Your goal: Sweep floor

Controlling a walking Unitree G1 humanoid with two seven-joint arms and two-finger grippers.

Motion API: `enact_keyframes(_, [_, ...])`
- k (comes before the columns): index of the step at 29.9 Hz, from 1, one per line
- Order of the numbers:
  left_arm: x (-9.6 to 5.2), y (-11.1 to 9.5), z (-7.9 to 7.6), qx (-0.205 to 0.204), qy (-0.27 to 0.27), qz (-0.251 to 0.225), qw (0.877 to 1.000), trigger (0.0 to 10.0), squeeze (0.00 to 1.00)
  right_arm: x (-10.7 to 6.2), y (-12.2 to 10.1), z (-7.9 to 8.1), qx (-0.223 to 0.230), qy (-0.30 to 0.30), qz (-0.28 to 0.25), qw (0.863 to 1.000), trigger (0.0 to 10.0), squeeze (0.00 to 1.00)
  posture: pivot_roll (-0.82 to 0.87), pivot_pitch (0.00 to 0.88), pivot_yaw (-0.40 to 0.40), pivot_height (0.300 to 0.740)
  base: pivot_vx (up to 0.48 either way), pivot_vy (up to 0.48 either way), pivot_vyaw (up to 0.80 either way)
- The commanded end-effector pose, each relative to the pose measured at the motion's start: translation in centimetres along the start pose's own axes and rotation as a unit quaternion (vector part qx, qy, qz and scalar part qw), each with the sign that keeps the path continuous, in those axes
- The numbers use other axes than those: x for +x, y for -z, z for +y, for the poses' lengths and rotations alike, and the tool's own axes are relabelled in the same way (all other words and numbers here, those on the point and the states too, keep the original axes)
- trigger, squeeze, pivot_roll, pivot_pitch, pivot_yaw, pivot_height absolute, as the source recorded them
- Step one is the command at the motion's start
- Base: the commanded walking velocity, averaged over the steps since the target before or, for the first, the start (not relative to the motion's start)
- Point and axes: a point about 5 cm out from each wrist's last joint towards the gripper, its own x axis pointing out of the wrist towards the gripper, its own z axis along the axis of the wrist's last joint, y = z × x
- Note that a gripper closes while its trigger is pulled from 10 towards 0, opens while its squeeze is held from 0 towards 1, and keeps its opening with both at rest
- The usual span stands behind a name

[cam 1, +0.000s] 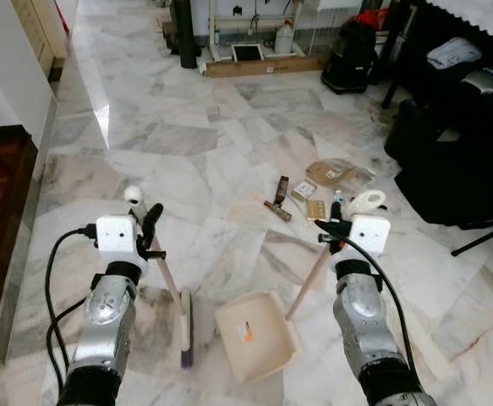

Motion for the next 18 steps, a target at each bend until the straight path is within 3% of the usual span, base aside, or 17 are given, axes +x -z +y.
enact_keyframes(1, [0.37,-0.83,-0.61,-0.002,0.008,-0.020,1.000,10.0,0.00,0.51,-0.97,-0.52,-0.003,0.007,-0.020,1.000,10.0,0.00,-0.07,0.071,-0.050,0.740,0.315,0.000,0.00])
enact_keyframes(18, [0.51,-0.79,-0.58,-0.001,0.012,-0.019,1.000,10.0,0.00,0.55,-1.10,-0.18,0.004,0.000,-0.026,1.000,10.0,0.00,-0.07,0.045,-0.041,0.740,0.317,0.000,0.00])
